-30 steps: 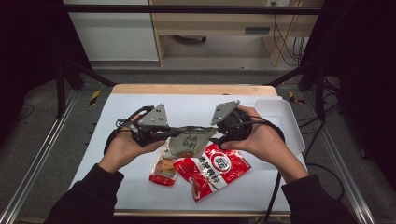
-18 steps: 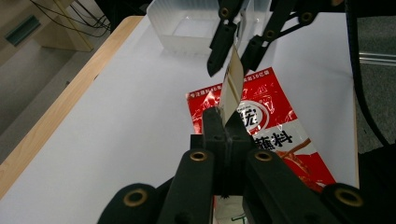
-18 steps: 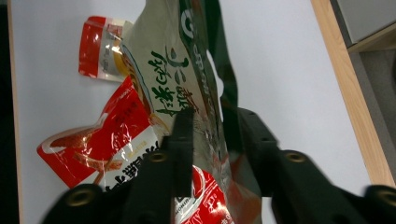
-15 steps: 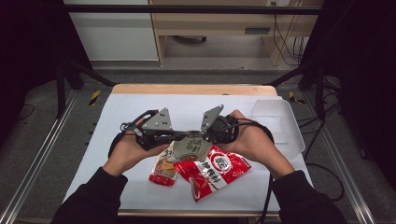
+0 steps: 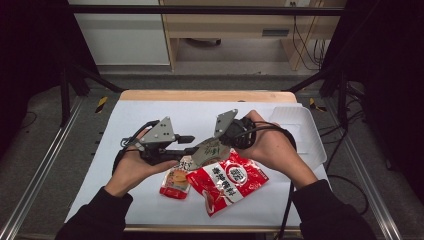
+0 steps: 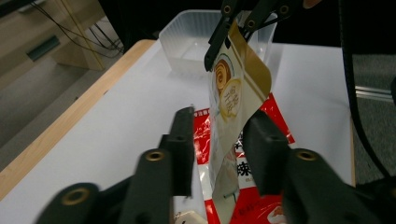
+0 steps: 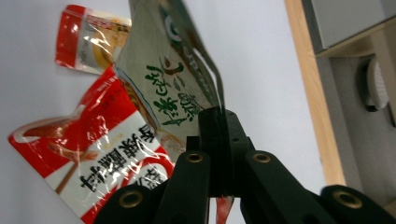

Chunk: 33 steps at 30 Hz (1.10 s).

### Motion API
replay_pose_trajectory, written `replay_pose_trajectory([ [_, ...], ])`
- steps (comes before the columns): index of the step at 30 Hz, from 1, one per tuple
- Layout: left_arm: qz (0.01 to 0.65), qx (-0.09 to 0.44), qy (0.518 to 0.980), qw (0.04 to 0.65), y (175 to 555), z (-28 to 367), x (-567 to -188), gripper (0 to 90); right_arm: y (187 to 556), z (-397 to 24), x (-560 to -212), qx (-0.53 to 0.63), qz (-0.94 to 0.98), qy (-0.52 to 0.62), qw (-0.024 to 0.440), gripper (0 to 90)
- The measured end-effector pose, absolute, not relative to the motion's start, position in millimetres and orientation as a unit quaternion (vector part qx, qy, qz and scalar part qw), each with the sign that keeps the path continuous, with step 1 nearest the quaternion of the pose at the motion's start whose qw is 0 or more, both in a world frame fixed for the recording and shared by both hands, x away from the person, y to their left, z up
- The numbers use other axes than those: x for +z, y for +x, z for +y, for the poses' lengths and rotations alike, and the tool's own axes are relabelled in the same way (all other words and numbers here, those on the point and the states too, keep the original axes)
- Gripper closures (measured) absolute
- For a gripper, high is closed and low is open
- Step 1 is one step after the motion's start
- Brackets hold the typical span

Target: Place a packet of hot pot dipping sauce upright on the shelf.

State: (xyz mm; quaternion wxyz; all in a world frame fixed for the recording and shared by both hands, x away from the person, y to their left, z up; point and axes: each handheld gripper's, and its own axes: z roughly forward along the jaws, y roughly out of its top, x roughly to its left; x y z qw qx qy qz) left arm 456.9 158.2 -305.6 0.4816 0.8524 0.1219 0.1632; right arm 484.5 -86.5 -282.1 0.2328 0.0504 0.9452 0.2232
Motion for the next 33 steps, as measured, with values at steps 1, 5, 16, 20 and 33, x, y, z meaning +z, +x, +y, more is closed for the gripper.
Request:
replay_pose_trajectory([
  [1,0.128,0.166,0.849,0.484,455,162,-308,55.5,486,-89,-280,0.219,0.945,0.052,0.236,90.0],
  [5,0.154,0.183,0.839,0.489,447,184,-325,36.8,490,-106,-272,0.219,0.94,0.067,0.253,90.0],
  [16,0.289,0.226,0.818,0.444,447,282,-423,13.1,487,-154,-243,0.225,0.922,0.11,0.294,90.0],
  [20,0.295,0.237,0.811,0.446,454,294,-431,10.6,485,-172,-236,0.226,0.918,0.128,0.301,90.0],
  [33,0.352,0.259,0.787,0.435,453,324,-441,10.1,478,-234,-238,0.215,0.906,0.18,0.318,90.0],
])
